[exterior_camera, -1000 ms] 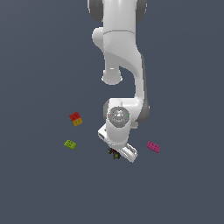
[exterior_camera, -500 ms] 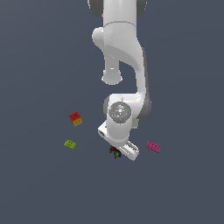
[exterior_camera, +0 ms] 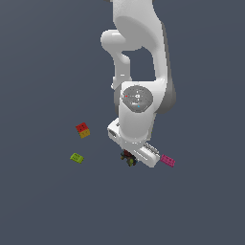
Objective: Pick up a designated object from a clutter of objects.
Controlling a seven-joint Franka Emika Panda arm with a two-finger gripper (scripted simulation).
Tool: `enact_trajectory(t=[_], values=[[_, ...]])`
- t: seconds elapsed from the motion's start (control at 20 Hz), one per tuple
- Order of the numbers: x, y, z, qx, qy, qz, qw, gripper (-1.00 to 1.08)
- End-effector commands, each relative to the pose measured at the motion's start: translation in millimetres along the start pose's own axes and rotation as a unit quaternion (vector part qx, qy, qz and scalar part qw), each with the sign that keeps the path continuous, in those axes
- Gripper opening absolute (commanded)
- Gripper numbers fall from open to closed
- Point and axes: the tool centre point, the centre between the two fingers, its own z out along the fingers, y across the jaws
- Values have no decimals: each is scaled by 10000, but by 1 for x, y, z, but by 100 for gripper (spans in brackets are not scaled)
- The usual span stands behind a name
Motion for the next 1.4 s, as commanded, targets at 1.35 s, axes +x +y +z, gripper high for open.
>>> enact_trajectory(t=[1.35], values=[[-13, -24, -243, -14, -10, 2, 10000, -100]])
